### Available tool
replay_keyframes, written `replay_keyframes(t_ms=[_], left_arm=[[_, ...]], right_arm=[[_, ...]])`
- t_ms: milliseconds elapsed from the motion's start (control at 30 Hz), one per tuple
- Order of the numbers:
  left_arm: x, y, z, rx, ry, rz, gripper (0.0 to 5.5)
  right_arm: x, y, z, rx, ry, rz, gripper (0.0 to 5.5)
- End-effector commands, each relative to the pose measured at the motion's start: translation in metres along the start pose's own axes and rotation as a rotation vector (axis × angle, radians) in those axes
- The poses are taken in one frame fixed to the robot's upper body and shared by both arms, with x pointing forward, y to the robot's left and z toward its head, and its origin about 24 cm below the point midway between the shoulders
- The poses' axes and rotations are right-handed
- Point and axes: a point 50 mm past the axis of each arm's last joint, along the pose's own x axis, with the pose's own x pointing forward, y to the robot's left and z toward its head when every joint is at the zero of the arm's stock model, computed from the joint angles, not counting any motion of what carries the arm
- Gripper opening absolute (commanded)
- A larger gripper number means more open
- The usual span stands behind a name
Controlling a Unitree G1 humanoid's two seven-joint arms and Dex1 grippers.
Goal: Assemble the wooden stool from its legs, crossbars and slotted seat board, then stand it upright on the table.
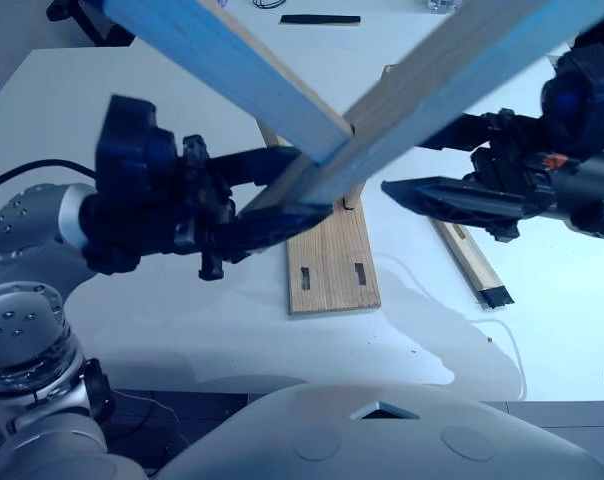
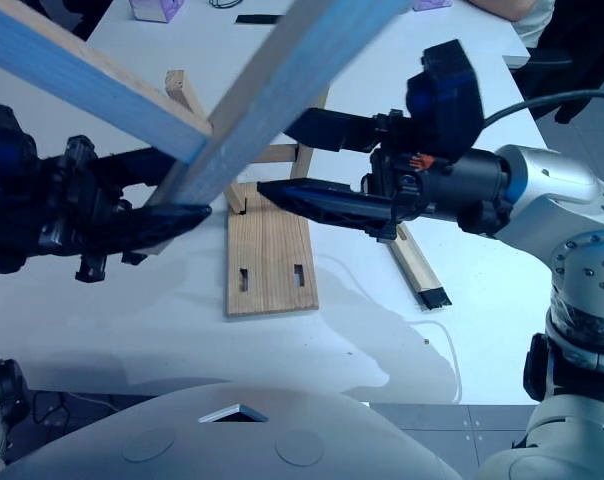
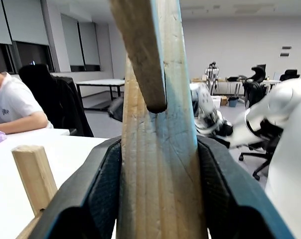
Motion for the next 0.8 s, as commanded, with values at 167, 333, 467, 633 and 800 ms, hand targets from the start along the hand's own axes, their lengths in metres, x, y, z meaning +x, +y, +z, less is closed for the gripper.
replay_keyframes(t_ms=[167,333,467,633,800], left_arm=[[0.001,0.003,-0.007,0.034,0.059,-0.034,2.03],[0.006,0.005,-0.007,0.035,0.054,-0.041,2.03],[0.005,0.008,-0.008,0.029,0.063,-0.032,2.03],[0.003,0.007,-0.011,0.018,0.079,-0.029,2.03],[0.003,0.007,-0.013,0.007,0.099,-0.039,2.03]], right_arm=[[0.009,0.002,0.006,-0.023,0.035,0.071,3.5],[0.018,0.002,-0.001,-0.017,0.053,0.099,3.5],[0.02,0.003,-0.003,-0.023,0.062,0.106,3.5],[0.022,0.002,-0.002,-0.037,0.072,0.112,3.5],[0.026,0.003,-0.003,-0.05,0.091,0.13,3.5]])
